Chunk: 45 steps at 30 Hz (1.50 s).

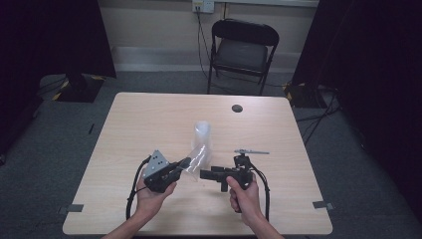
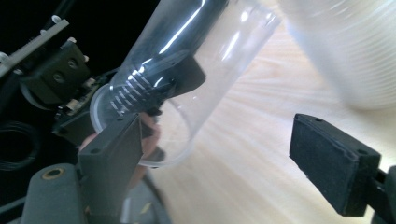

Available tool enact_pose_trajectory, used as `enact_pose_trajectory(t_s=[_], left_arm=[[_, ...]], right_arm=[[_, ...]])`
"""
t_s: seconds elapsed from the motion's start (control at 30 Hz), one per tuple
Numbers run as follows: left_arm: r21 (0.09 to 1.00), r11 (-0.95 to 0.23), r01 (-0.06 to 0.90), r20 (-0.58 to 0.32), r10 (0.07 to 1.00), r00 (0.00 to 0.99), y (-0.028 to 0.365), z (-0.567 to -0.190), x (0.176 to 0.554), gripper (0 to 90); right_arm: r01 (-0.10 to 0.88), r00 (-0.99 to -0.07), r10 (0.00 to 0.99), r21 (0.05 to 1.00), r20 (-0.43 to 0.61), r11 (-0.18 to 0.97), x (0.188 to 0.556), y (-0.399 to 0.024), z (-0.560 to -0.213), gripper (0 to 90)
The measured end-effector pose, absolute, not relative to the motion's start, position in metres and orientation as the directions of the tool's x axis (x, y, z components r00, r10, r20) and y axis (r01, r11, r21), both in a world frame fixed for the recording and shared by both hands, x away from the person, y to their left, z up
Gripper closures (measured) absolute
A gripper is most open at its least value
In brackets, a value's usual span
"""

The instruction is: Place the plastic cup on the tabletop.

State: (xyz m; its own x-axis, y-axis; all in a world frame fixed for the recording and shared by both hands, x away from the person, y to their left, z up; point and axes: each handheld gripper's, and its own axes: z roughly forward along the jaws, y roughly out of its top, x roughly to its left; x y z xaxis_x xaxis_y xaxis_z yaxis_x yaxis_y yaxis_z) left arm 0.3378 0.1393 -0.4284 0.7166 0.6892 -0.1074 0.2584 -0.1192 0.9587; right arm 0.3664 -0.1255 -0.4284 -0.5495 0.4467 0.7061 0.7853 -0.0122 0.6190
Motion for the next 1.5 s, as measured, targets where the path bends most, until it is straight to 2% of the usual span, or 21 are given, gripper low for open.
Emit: enact_pose_trajectory(t_s=[0.13,0.23,0.27,0.3,0.7,1.0,1.33,1.4,1.5], left_arm=[[0.955,-0.12,0.27,-0.119,0.679,0.725,0.141,-0.428,0.339,90.0],[0.95,-0.12,0.289,-0.137,0.671,0.729,0.143,-0.429,0.339,90.0],[0.947,-0.117,0.299,-0.147,0.67,0.727,0.143,-0.43,0.339,90.0],[0.944,-0.114,0.308,-0.158,0.663,0.732,0.145,-0.43,0.34,90.0],[0.919,-0.121,0.375,-0.217,0.64,0.737,0.145,-0.43,0.342,90.0],[0.895,-0.126,0.427,-0.269,0.611,0.745,0.148,-0.433,0.348,90.0],[0.857,-0.221,0.465,-0.279,0.56,0.78,0.141,-0.439,0.348,90.0],[0.851,-0.234,0.47,-0.273,0.568,0.777,0.139,-0.44,0.348,90.0],[0.84,-0.265,0.474,-0.272,0.55,0.789,0.136,-0.443,0.349,90.0]], right_arm=[[0.759,-0.579,0.466,0.651,0.669,0.007,0.366,-0.127,-0.427,17.0],[0.706,-0.62,0.52,0.706,0.587,0.045,0.365,-0.129,-0.425,22.4],[0.706,-0.62,0.52,0.706,0.587,0.045,0.365,-0.129,-0.425,22.4],[0.681,-0.634,0.551,0.73,0.543,0.063,0.364,-0.129,-0.425,23.1],[0.598,-0.678,0.63,0.782,0.378,0.175,0.363,-0.131,-0.425,24.2],[0.569,-0.7,0.621,0.802,0.353,0.185,0.367,-0.148,-0.427,22.7],[0.48,-0.747,0.616,0.844,0.251,0.239,0.363,-0.155,-0.415,19.4],[0.468,-0.765,0.601,0.842,0.233,0.268,0.362,-0.152,-0.413,14.5],[0.445,-0.785,0.585,0.842,0.204,0.304,0.36,-0.149,-0.412,16.3]])
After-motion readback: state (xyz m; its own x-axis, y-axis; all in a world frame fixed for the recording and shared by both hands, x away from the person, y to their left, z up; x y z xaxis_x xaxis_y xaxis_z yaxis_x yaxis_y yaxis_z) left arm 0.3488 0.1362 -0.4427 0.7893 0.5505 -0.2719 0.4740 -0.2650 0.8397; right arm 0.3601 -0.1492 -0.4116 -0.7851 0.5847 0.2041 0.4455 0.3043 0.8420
